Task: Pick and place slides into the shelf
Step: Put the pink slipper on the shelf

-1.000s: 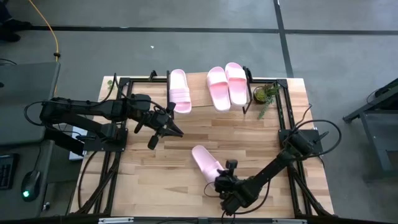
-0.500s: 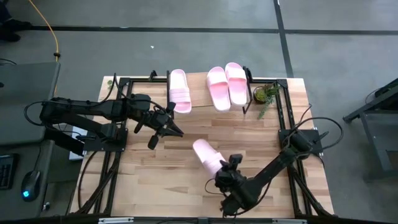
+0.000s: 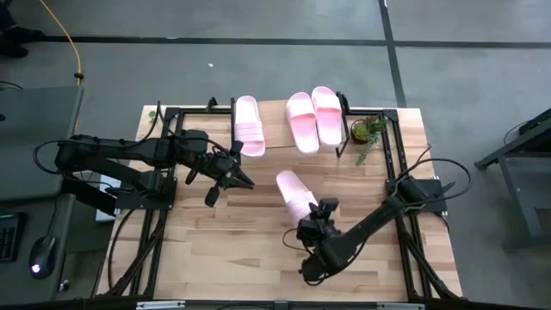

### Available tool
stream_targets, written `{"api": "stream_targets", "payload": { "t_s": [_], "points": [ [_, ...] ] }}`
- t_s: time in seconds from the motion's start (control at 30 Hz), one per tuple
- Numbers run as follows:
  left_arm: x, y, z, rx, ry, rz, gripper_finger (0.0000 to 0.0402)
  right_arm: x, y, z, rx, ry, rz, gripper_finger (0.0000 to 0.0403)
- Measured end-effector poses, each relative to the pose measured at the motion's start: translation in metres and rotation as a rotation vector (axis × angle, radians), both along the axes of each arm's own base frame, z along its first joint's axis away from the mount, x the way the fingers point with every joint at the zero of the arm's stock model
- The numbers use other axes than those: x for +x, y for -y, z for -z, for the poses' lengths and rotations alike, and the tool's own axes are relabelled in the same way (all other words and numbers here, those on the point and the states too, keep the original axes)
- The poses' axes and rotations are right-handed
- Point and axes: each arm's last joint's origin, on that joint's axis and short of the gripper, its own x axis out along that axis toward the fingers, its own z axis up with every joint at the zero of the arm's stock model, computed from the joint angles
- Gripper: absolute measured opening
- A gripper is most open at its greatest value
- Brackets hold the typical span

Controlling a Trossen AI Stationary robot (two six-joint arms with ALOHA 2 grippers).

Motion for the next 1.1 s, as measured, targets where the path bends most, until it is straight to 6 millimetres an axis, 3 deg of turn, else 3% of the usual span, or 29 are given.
{"api": "stream_targets", "payload": {
  "t_s": [0.2,0.63,1.1],
  "points": [
    [0.0,0.0,-0.002,0.002,0.019,0.0,0.0024,0.001,0.012,-0.016,-0.001,0.014,0.001,0.0],
    [0.0,-0.001,-0.003,0.028,0.028,-0.017,0.0024,-0.009,0.044,-0.071,-0.054,0.12,-0.024,0.0],
    [-0.008,-0.001,-0.009,0.046,0.046,-0.057,0.0024,0.019,0.118,-0.075,-0.181,-0.013,0.089,0.0]
  ]
}}
